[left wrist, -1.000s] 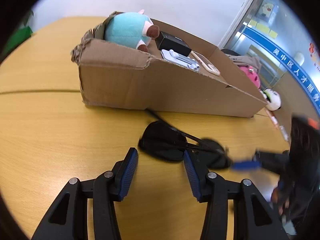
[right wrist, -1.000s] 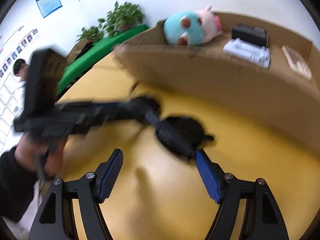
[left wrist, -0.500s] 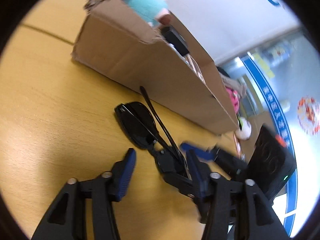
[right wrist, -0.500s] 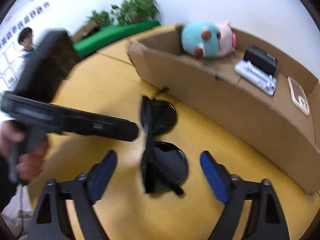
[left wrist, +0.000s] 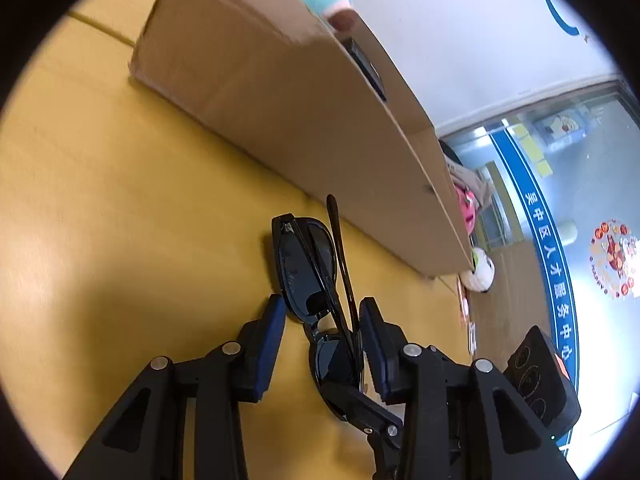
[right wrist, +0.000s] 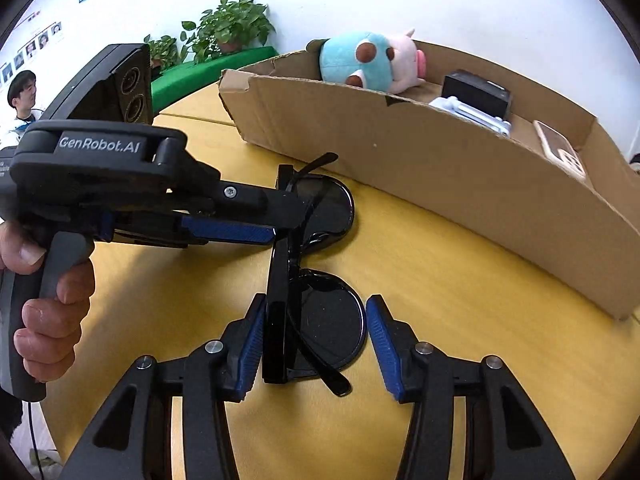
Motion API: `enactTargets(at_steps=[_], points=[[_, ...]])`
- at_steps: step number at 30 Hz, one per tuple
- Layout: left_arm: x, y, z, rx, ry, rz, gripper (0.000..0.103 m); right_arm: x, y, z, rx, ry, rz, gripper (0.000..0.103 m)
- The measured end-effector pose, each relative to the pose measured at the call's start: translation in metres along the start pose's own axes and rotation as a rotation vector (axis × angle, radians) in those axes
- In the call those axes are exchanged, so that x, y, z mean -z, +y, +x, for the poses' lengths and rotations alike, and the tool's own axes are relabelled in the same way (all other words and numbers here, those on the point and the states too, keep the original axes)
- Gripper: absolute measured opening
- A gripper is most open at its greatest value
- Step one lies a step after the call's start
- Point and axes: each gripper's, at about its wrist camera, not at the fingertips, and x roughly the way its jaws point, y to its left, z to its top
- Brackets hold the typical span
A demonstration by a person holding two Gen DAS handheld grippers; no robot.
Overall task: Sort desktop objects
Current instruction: 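Close the left gripper on the black sunglasses' folded temple arms, then lift the black sunglasses with the left gripper over the cardboard box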
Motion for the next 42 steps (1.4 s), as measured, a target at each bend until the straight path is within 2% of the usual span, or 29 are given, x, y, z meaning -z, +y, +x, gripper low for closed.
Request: enactTargets(at_steps=[2,4,6,7,10,12,20,27,32,38,42], points=[[0.007,-0.002,-0.003,0.007,0.02,0.004,0.039,0.006,0.0,-0.003,0.001,0.004,0.011,0.053],[0.013,-0.005,-0.002,0.034,0.033,-0.008,0.049,0.014,0.003,-0.009,0.005,0.006,0.017,0.053],[0.018,-0.01,-0.003,0.046,0.024,0.004,0.055,0.02,0.006,-0.013,0.016,0.009,0.025,0.053],[0.019,-0.01,-0.003,0.039,0.019,0.006,0.055,0.021,0.006,-0.014,0.019,0.01,0.03,0.053],[0.024,-0.019,0.0,-0.005,0.016,0.032,0.05,0.022,0.008,-0.016,0.032,0.019,0.043,0.053],[0.025,-0.022,0.004,-0.046,0.028,0.034,0.036,0.026,0.009,-0.02,0.035,0.021,0.05,0.053],[0.039,-0.038,0.0,-0.031,0.029,0.06,0.034,0.039,0.006,-0.032,0.031,0.002,0.095,0.053],[0.043,-0.074,-0.011,0.005,0.003,0.127,0.033,0.041,0.006,-0.064,0.065,-0.074,0.106,0.053],[0.029,-0.115,-0.015,0.019,-0.016,0.206,0.033,0.028,-0.004,-0.095,0.096,-0.15,0.114,0.053],[-0.003,-0.174,-0.004,0.011,-0.039,0.338,0.033,-0.004,-0.034,-0.118,0.135,-0.244,0.15,0.053],[-0.036,-0.214,0.012,0.039,-0.042,0.398,0.033,-0.028,-0.063,-0.134,0.172,-0.292,0.165,0.053]])
